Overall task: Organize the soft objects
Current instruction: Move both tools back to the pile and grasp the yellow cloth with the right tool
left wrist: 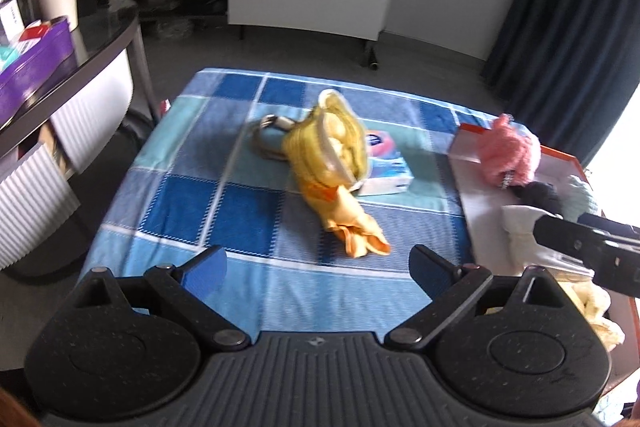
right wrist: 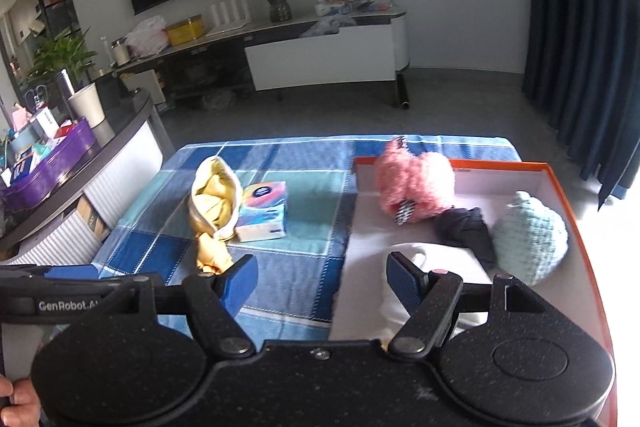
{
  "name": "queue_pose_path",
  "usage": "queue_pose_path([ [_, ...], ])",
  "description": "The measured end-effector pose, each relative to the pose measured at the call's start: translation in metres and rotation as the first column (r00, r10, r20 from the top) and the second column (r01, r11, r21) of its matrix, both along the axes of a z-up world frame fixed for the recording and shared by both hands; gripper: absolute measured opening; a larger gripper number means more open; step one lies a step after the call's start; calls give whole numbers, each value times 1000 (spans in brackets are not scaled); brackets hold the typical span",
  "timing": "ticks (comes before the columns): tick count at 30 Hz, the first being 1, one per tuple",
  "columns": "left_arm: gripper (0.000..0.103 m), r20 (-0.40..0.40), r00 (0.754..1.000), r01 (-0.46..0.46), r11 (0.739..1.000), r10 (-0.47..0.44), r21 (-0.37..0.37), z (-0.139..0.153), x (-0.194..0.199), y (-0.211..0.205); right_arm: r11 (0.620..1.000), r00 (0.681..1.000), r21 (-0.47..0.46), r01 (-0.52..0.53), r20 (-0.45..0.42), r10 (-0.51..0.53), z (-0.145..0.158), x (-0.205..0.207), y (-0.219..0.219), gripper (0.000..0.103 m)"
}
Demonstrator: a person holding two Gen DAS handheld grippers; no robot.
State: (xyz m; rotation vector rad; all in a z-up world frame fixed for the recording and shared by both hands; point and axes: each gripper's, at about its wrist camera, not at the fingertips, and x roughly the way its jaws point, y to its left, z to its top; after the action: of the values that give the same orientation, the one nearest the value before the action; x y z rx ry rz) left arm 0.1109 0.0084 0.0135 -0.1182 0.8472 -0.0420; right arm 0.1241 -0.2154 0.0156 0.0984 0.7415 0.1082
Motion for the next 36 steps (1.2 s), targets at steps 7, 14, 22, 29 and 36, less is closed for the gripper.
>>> queue_pose_path([
  [7,100,-17,999,-40,999,40,-9,-7,5,16,999,999,-2,-38,-25,38,-10,7,14,84],
  [14,101,-27,996,-79,997,79,-9,-11,9,32,992,990,7,-127,-58,127,-28,19,39,84],
  [22,101,-40,990,-139,990,138,-5,-14,12,59,965,960,-2,-264,-96,263,-53,55,87,84],
  [29,101,-48,986,-160,987,159,-16,-16,20,73,961,952,-8,-277,-141,273,-78,89,107,79],
  [36,101,-42,989,-142,989,140,-39,-21,38,67,961,950,-9,-275,-157,270,-84,90,106,39],
])
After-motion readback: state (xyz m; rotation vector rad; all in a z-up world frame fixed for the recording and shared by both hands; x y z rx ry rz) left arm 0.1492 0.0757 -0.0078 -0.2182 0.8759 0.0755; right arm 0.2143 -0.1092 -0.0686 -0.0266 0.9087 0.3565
